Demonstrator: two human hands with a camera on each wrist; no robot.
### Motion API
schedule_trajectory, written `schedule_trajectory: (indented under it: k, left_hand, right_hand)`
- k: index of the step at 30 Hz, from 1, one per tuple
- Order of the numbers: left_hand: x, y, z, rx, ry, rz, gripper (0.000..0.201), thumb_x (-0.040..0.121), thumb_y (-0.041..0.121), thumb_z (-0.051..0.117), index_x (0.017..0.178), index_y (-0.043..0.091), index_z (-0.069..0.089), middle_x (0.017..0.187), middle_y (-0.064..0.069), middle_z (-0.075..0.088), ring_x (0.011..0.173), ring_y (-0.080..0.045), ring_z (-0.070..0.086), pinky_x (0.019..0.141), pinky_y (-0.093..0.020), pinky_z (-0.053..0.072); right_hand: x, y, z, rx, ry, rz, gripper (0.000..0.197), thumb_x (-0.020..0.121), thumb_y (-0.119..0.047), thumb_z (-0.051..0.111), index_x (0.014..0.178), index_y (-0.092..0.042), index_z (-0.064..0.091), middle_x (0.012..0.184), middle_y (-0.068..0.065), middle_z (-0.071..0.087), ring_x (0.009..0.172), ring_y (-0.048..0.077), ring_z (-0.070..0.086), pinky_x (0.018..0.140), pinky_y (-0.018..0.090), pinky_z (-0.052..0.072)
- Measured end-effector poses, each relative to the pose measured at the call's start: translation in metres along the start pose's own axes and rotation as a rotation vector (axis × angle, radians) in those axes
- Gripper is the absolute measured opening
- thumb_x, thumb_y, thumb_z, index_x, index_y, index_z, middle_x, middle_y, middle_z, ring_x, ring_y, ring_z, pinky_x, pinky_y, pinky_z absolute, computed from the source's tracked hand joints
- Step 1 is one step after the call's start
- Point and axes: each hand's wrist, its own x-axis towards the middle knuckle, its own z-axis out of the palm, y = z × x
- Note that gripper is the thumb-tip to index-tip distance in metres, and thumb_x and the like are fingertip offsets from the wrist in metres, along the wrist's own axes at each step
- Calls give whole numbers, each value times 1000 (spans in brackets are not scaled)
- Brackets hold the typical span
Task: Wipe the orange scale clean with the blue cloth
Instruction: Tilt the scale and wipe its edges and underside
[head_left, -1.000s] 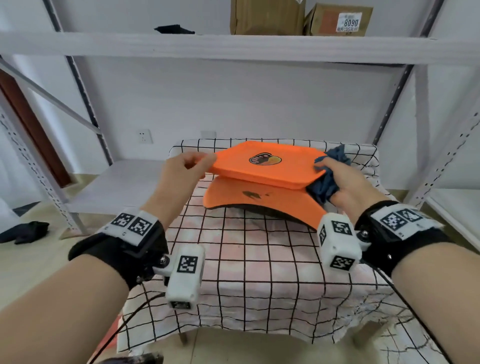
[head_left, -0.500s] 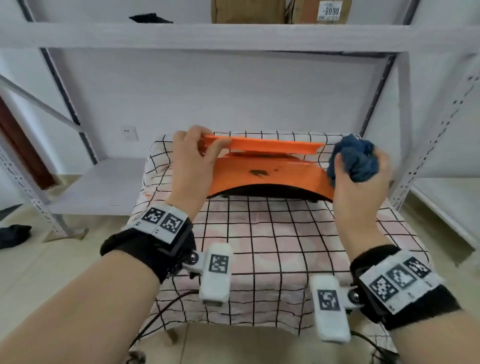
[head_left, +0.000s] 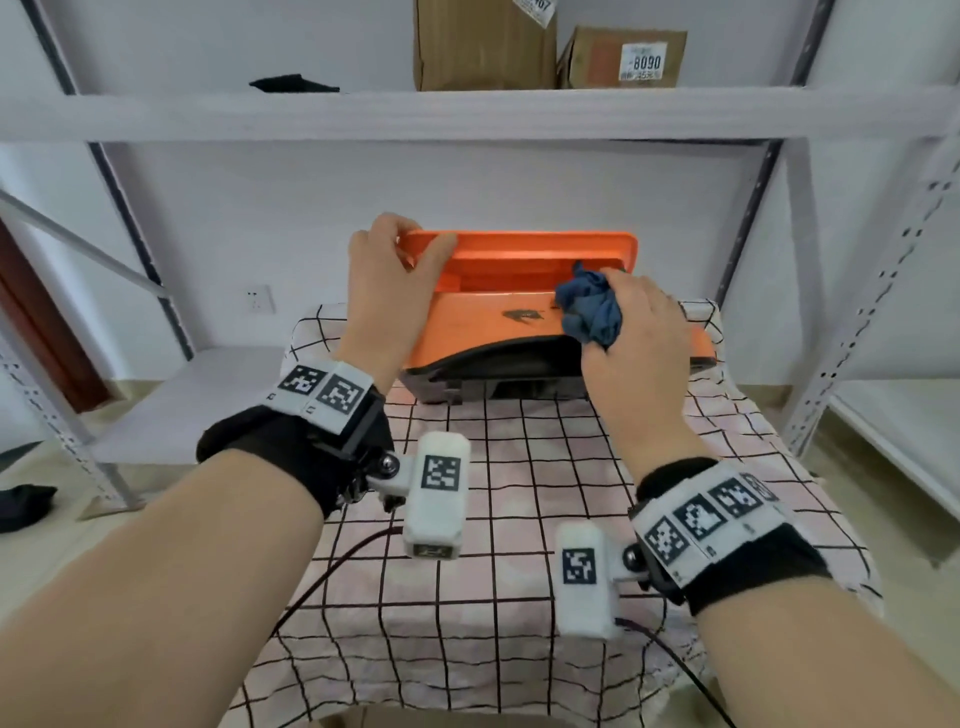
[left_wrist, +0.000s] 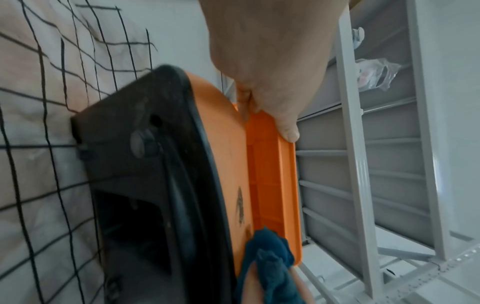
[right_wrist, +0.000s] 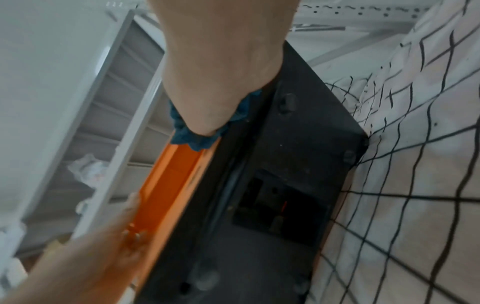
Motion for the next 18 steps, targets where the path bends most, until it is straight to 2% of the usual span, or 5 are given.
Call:
schedule_trajectory:
  k: [3,7,11,13,18]
  left_hand:
    - [-18,-10,-10,-142,-85,-50,54,83,36,69,127,18,43,117,0,50,93,-5,52,82,-21,47]
    - [-59,-46,-15,-24,-267,-132,77,76,42,74,139,21,36,135,4,44,122,-13,45,103,-33,39]
    - [-74,-53,-5,9,-184,-109,38,83,30,69,117,20,56,101,10,61,93,-8,54,74,-14,41]
    - [-68,-53,-4,24,-166,-81,34,83,29,69,113,20,59,93,11,60,85,-8,53,66,-15,38]
    - [-60,-56,-5,1,-168,-78,46,82,29,70,124,21,54,100,11,59,93,-10,57,80,-21,44]
  right_hand:
    - [8,2,5,-16,9,2,56,72,-15,59,127,-10,52,121,9,58,109,28,52,98,41,39]
    - [17,0,9,-34,7,19,53,74,-12,60,127,-12,52,120,7,59,108,29,52,99,41,39]
    - [12,-1,8,-1,31,52,50,76,-14,60,125,-14,51,116,5,61,105,27,54,96,40,42]
    - [9,-1,4,100,65,79,43,76,-19,62,117,-14,52,107,3,62,98,24,57,89,43,47]
    - [-2,1,-6,129,217,140,32,72,-11,59,103,-8,54,98,2,53,93,24,52,81,36,44]
